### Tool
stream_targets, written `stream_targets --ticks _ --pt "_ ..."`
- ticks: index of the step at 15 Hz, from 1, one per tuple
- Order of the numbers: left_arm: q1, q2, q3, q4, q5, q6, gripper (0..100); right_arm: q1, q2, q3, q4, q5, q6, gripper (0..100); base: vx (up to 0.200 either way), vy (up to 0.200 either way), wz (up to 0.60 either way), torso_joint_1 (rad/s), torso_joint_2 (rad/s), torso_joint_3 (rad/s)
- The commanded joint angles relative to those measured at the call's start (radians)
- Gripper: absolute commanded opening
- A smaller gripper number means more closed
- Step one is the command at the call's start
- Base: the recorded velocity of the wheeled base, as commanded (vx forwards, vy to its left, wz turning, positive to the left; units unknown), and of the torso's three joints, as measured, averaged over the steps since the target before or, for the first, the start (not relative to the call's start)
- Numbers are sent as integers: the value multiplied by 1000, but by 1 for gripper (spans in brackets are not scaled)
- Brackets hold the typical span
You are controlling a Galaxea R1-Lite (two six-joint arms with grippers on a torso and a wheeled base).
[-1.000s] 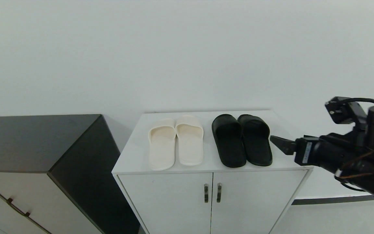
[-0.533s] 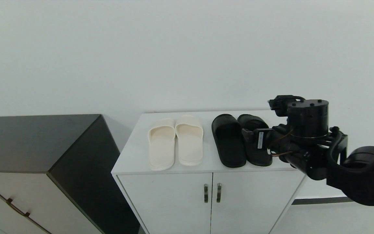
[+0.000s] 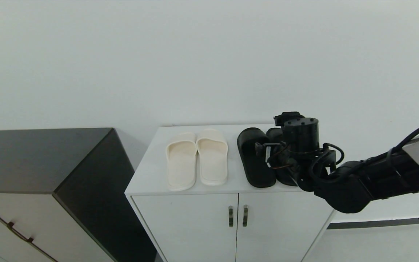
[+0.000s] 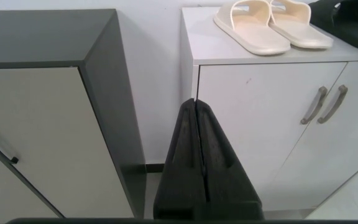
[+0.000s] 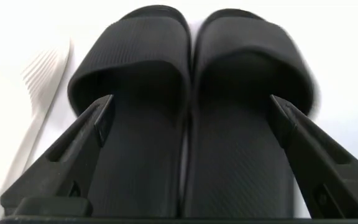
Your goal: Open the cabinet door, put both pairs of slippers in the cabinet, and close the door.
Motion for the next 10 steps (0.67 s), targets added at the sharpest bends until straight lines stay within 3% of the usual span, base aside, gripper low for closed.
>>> stream_targets --ticks 1,10 --pt "1 0 0 0 1 -1 0 -9 73 -51 -8 0 0 100 0 0 0 0 0 0" --pt "1 0 0 0 1 -1 0 -35 168 -167 -9 -1 -33 100 0 0 0 0 0 0"
